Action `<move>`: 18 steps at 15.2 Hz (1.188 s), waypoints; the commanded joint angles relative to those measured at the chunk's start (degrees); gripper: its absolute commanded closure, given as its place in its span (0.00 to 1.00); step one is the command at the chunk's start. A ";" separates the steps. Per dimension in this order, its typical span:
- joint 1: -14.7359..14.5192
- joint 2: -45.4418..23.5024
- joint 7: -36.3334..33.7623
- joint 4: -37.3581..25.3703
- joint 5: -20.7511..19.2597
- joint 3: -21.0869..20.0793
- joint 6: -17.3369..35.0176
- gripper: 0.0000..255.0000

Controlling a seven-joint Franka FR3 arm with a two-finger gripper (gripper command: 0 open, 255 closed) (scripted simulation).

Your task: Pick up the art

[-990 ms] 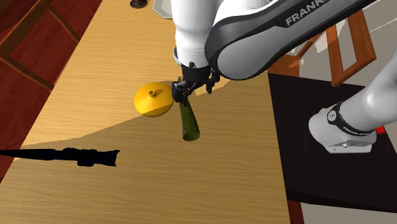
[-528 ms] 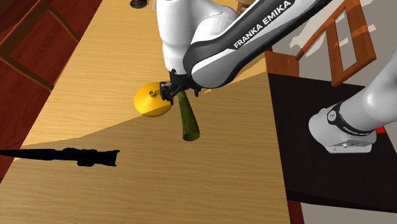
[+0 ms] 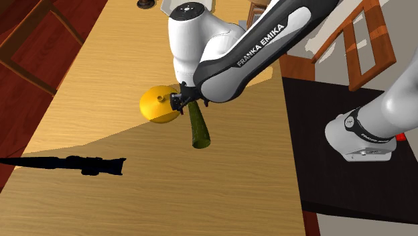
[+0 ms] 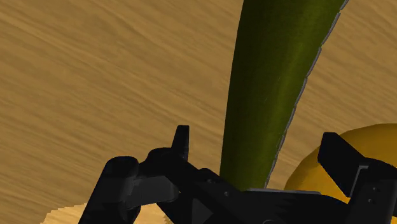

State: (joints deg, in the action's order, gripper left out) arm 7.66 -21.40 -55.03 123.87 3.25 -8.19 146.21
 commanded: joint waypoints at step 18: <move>0.30 4.61 0.01 -0.34 0.49 -0.29 -4.89 1.00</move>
State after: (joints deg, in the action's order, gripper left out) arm 7.91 -17.47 -55.05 123.41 3.65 -8.44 141.89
